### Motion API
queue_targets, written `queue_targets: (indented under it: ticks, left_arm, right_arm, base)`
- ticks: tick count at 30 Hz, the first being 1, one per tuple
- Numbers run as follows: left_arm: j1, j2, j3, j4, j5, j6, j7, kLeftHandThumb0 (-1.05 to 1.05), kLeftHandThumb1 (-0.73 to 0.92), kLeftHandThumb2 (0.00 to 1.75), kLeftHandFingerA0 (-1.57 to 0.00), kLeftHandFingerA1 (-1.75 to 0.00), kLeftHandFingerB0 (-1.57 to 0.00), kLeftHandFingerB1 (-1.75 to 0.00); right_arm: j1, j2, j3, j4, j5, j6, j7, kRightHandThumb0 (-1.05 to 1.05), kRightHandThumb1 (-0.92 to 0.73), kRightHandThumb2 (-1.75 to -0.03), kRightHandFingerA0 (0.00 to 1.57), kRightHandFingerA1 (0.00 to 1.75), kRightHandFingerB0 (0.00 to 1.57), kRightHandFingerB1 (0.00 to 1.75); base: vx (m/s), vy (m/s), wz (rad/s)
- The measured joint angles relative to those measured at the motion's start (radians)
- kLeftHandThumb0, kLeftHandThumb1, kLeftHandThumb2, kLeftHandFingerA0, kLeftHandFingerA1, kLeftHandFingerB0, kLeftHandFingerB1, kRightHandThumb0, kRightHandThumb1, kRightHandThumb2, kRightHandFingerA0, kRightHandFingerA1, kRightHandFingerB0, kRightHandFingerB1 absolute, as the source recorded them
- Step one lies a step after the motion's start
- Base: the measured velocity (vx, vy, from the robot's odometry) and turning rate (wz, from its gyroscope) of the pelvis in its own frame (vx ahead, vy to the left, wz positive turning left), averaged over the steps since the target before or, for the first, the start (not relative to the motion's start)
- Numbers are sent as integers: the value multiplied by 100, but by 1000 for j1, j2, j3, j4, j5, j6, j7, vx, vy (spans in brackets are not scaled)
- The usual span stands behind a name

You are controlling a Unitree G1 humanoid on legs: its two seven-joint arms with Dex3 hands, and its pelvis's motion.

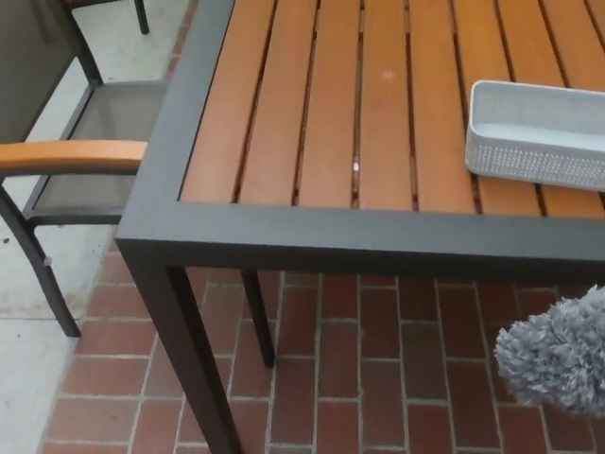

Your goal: The robot uses its right hand to pick up the grey duster kept on the edge of the round table outside, turn around and walk towards the square table and place the duster in a container kept on the middle of the desk

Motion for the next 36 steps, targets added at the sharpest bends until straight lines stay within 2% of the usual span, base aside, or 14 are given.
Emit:
queue_targets:
  ticks: [1,4,10,11,12,20,21,24,25,30,31,36]
  left_arm:
    - [-7,-3,-1,0,0,0,-1,2,49,109,-97,-95,-90,-70]
    - [-11,14,3,-3,-1,0,-1,-1,51,104,-96,-96,-88,-69]
    - [-7,13,3,-1,-1,0,-1,-1,48,108,-96,-97,-90,-70]
    - [-5,13,3,-1,-1,0,-1,1,47,109,-95,-96,-89,-68]
    - [-1,13,3,0,-1,0,0,1,47,109,-95,-96,-89,-68]
    - [-9,4,2,0,-1,-1,-2,-3,52,103,-98,-97,-90,-70]
    - [-10,4,2,-1,-1,-1,-2,-1,49,109,-96,-97,-83,-84]
    - [-10,4,2,0,-1,-1,-2,-1,49,109,-96,-97,-83,-84]
    - [-10,4,2,0,-1,-1,-2,-4,51,104,-95,-94,-87,-70]
    - [-17,5,0,1,-1,1,-1,-4,51,104,-95,-94,-87,-70]
    - [-18,5,-1,0,0,0,-2,3,47,109,-96,-95,-89,-69]
    - [-9,14,4,0,-2,0,-2,-1,50,104,-96,-96,-87,-68]
  right_arm:
    - [-5,0,-1,2,0,0,-2,-65,-30,-149,148,165,149,150]
    - [-14,0,0,1,1,0,-4,-66,-31,-149,147,166,148,152]
    - [-21,0,-3,2,0,0,-7,-70,-32,-153,148,169,148,154]
    - [-22,0,-3,2,0,0,-8,-81,-36,-157,146,174,146,157]
    - [-26,0,-5,2,0,0,-8,-81,-36,-157,146,174,146,157]
    - [-67,-21,-30,10,5,2,-9,-86,-36,-158,144,175,149,158]
    - [-70,-22,-32,10,5,2,-9,-92,-36,-157,144,175,147,161]
    - [-79,-29,-39,10,5,3,-9,-92,-36,-157,144,175,147,161]
    - [-82,-32,-41,10,5,3,-9,-97,-40,-158,148,175,144,161]
    - [-95,-43,-50,8,5,3,-10,-97,-40,-158,148,175,144,161]
    - [-101,-44,-51,8,5,3,-10,-105,-44,-162,149,175,147,165]
    - [-135,-46,-65,1,10,6,-12,-105,-45,-161,151,175,147,169]
  base:
    - [375,339,-53]
    - [374,278,13]
    - [329,64,9]
    - [295,-41,17]
    - [321,-60,26]
    - [353,-315,7]
    - [349,-374,-13]
    - [260,-234,-16]
    - [98,38,-17]
    - [109,151,-10]
    - [132,250,-40]
    - [74,167,4]
